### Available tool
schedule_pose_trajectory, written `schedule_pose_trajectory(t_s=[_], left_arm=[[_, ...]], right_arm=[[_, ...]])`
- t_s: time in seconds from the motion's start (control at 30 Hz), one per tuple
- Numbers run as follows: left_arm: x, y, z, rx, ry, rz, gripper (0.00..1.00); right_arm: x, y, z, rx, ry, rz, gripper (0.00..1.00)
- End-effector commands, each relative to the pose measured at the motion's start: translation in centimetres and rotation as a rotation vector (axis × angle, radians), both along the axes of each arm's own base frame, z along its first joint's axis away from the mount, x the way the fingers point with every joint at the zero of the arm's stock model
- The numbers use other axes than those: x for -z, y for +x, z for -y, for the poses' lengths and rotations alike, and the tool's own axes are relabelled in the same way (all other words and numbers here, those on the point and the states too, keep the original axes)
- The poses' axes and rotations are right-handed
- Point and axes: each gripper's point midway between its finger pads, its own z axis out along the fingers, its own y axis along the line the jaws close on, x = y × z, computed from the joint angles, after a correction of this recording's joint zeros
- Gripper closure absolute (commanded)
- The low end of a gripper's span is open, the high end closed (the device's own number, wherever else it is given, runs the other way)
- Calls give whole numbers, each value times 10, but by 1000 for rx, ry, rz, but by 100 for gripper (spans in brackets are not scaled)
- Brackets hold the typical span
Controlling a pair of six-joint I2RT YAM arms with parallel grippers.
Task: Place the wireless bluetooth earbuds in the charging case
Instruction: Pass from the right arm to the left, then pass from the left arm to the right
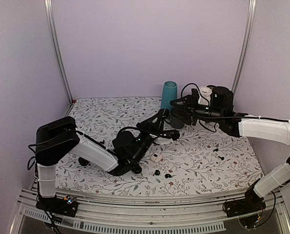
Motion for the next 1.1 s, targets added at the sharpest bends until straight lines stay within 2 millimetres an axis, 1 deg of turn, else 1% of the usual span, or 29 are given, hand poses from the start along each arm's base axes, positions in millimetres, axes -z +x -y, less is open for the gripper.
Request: schedule_pose_trajectory(t_s=[0.0,0.13,0.23,0.4,0.53,0.63,0.83,0.93,1.07], left_arm=[[-27,-6,-11,-100,-36,156,100],[-26,-8,-7,-96,-30,167,100],[-25,-10,-5,-95,-23,172,100],[-22,-13,-1,-86,-12,172,100],[-18,-12,1,-84,2,156,100],[-15,-11,3,-77,2,141,100],[-10,-7,7,-76,13,120,100],[-7,-6,9,-77,20,112,100],[-6,-4,8,-85,23,105,100]], right_arm=[[-6,-3,-3,-24,8,15,43],[4,-5,-8,-44,-12,4,46],[8,-4,-12,-54,-17,-2,48],[4,-2,-22,-79,-19,16,50],[0,-5,-31,-98,-26,38,51],[2,-6,-34,-106,-42,48,53],[8,-11,-37,-127,-56,40,65],[8,-11,-37,-125,-60,41,74],[9,-10,-37,-121,-68,44,91]])
